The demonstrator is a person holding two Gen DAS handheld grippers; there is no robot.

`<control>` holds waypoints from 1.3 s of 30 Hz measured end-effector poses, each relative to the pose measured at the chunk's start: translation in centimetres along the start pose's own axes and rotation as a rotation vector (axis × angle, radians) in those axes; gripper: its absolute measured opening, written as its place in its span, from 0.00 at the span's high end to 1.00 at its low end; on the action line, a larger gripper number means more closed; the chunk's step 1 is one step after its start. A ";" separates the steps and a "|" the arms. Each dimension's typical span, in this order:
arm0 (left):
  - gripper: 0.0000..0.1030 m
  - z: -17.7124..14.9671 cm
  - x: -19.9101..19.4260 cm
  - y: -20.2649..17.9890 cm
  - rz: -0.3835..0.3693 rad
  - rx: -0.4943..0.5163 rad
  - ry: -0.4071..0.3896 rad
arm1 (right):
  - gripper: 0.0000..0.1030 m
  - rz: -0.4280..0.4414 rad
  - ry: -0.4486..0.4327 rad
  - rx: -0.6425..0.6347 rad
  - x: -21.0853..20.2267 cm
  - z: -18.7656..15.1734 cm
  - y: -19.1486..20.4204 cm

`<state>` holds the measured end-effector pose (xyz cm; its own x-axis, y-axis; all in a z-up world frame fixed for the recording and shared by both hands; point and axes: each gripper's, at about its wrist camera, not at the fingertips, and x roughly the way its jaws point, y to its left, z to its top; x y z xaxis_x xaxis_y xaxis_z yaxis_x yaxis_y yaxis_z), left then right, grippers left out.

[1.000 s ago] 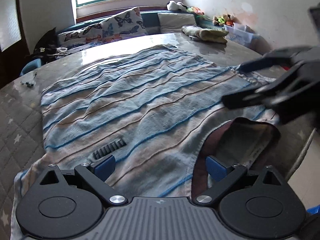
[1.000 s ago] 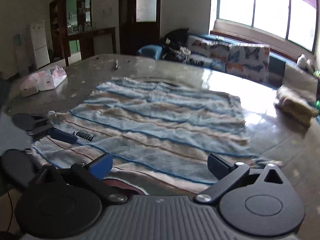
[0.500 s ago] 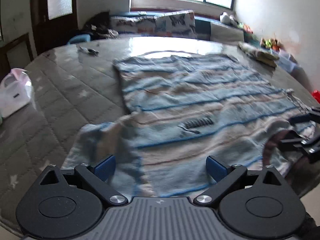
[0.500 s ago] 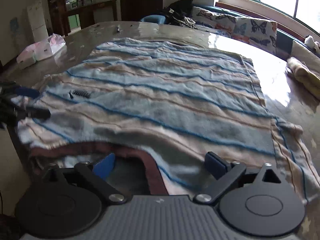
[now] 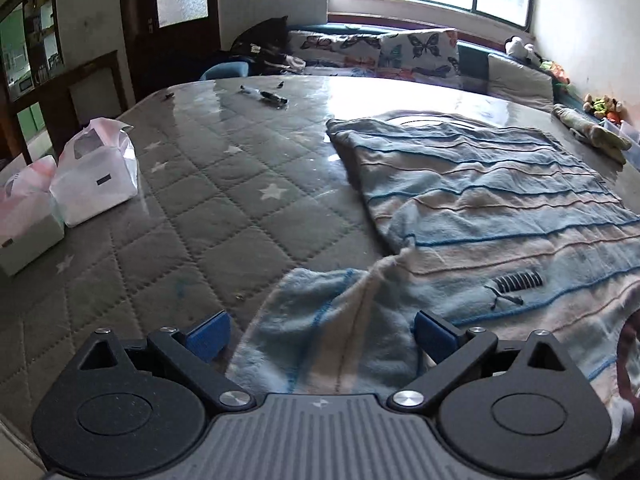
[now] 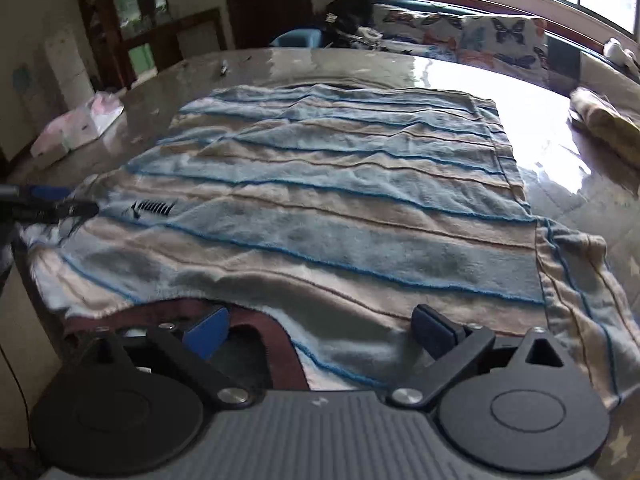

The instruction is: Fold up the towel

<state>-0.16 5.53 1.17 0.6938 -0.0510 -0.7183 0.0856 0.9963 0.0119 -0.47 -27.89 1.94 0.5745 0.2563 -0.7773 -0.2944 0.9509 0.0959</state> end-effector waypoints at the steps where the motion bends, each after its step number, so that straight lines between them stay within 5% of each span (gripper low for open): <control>1: 0.05 0.5 -0.1 -0.1 0.014 0.005 0.003 | 0.03 0.011 -0.001 -0.003 -0.2 0.1 0.0; 7: 0.04 5.5 -1.1 -2.1 -0.041 0.064 -0.105 | 0.03 0.014 -0.022 0.026 -0.7 1.8 -1.6; 14: 0.18 11.4 6.4 -4.0 -0.052 0.051 -0.049 | 0.03 -0.001 -0.031 0.032 0.4 3.9 -4.1; 19: 0.36 12.7 10.6 -4.6 -0.027 0.098 0.001 | 0.04 -0.002 -0.031 0.031 1.5 5.7 -6.2; 30: 0.36 14.5 14.3 -3.7 0.062 0.108 -0.011 | 0.04 0.026 -0.007 -0.017 6.0 10.4 -8.0; 39: 0.35 16.0 16.0 -3.8 0.077 0.102 -0.014 | 0.04 -0.035 -0.011 -0.003 10.5 13.8 -11.1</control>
<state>22.04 -0.21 0.79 0.7111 0.0239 -0.7026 0.1029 0.9851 0.1377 19.42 -33.35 1.28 0.5930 0.2249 -0.7731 -0.2762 0.9588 0.0670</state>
